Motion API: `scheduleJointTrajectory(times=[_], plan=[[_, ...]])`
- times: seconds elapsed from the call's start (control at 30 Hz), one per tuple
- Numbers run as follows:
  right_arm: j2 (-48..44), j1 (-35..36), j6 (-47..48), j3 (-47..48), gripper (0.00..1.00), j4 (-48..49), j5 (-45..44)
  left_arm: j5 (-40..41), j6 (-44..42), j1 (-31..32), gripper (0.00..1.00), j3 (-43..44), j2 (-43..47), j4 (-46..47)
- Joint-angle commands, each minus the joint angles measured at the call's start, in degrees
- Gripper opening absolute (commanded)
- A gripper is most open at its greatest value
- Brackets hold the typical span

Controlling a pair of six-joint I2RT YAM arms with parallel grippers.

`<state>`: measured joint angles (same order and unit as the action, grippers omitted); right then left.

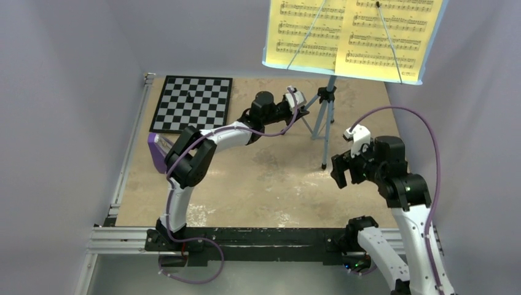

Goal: Pack up the instrument practice props

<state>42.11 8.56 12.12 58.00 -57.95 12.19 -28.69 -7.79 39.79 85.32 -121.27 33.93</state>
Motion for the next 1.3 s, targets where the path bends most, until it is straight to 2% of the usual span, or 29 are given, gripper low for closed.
scheduleJointTrajectory(times=[0.0, 0.13, 0.6, 0.67, 0.7, 0.73, 0.77, 0.87, 0.9, 0.93, 0.97, 1.07, 1.27], plan=[[-6.17, -0.22, 3.83, -0.88, 0.92, -5.70, 5.72, 1.56, 1.56, 1.02, 0.00, -1.83, 6.31, 0.13], [-9.49, -0.22, 5.06, 0.45, 0.93, -7.18, 7.70, 2.17, 0.61, 1.59, 0.00, -4.44, 7.99, -0.74], [-9.52, -0.28, 4.93, 1.89, 0.94, -5.69, 7.29, 1.37, -0.63, 1.70, 0.02, -9.29, 11.99, -4.48], [-9.37, -0.26, 4.75, 1.61, 0.94, -5.39, 6.61, 1.88, -0.67, 1.69, 0.12, -9.37, 11.90, -4.45], [-9.29, -0.31, 4.82, 1.59, 0.94, -5.34, 6.61, 2.14, -0.84, 1.69, 0.20, -9.50, 11.78, -4.40], [-9.32, -0.29, 4.82, 1.59, 0.94, -5.21, 6.62, 2.59, -0.92, 1.69, 0.35, -9.55, 11.72, -4.32], [-9.14, -0.23, 4.92, 1.55, 0.94, -5.09, 6.62, 3.15, -0.91, 1.77, 0.45, -9.56, 11.69, -4.36], [-8.98, -0.24, 4.91, 1.71, 0.95, -5.06, 6.62, 4.13, -1.09, 1.78, 0.62, -9.55, 12.15, -4.26], [-8.98, -0.29, 4.88, 1.84, 0.95, -5.06, 6.67, 4.56, -1.09, 1.78, 0.75, -9.60, 12.38, -4.42], [-9.09, -0.27, 5.04, 1.92, 0.95, -5.13, 6.77, 4.85, -1.09, 1.78, 0.94, -9.64, 12.84, -4.80], [-9.17, -0.24, 5.17, 1.99, 0.95, -5.23, 6.80, 5.13, -1.28, 1.78, 0.99, -9.76, 13.49, -5.65], [-9.35, -0.26, 5.17, 2.46, 0.95, -5.59, 6.47, 4.83, -2.69, 1.34, 0.99, -12.87, 17.22, -8.58], [-9.98, -0.24, 5.34, 3.15, 0.96, -5.60, 6.11, 2.29, -6.00, 0.12, 0.99, -26.99, 30.47, -16.80]])
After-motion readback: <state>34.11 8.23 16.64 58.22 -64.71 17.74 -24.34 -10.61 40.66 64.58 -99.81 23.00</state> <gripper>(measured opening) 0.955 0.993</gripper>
